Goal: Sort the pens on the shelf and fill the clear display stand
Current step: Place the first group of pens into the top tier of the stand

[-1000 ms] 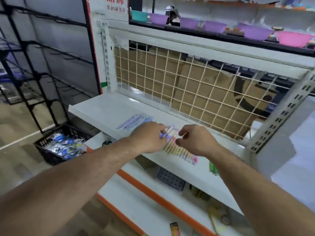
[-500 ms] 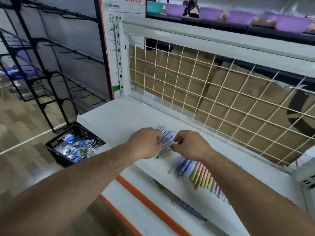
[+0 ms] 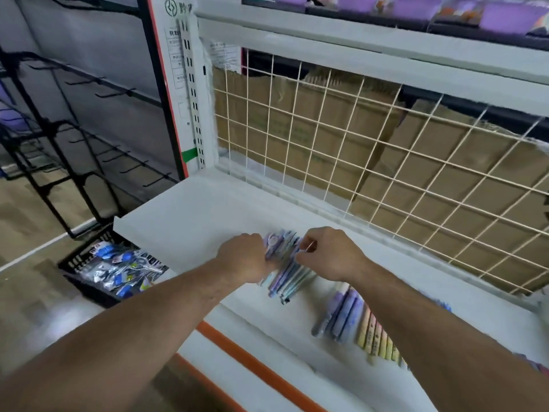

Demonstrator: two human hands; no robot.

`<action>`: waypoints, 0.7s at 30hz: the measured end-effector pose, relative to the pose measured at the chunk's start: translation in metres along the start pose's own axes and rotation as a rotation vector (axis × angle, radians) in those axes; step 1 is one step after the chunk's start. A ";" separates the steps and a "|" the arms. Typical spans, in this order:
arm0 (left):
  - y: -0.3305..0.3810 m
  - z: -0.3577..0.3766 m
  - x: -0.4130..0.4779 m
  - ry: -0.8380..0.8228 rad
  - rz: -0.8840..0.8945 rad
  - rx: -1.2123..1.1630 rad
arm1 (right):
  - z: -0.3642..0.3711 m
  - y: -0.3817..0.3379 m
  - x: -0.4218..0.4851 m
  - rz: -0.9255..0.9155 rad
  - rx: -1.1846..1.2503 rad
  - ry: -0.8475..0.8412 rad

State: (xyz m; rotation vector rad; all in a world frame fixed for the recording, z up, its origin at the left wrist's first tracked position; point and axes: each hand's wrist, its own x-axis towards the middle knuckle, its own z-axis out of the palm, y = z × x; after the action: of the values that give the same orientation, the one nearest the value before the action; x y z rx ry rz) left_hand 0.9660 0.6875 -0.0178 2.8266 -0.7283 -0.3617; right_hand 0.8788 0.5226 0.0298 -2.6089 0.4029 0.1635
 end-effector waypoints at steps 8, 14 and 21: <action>-0.010 -0.007 0.044 -0.111 0.084 0.003 | 0.003 -0.010 0.011 0.139 0.027 0.066; -0.012 -0.008 0.060 -0.242 0.139 -0.008 | 0.012 -0.022 0.010 0.214 0.032 0.100; -0.015 -0.006 0.068 -0.224 0.175 -0.054 | 0.016 -0.032 0.001 0.297 0.058 0.141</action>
State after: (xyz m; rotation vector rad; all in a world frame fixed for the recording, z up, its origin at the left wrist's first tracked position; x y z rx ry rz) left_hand 1.0323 0.6679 -0.0282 2.6732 -0.9863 -0.6644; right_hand 0.8886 0.5568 0.0302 -2.4984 0.8323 0.0652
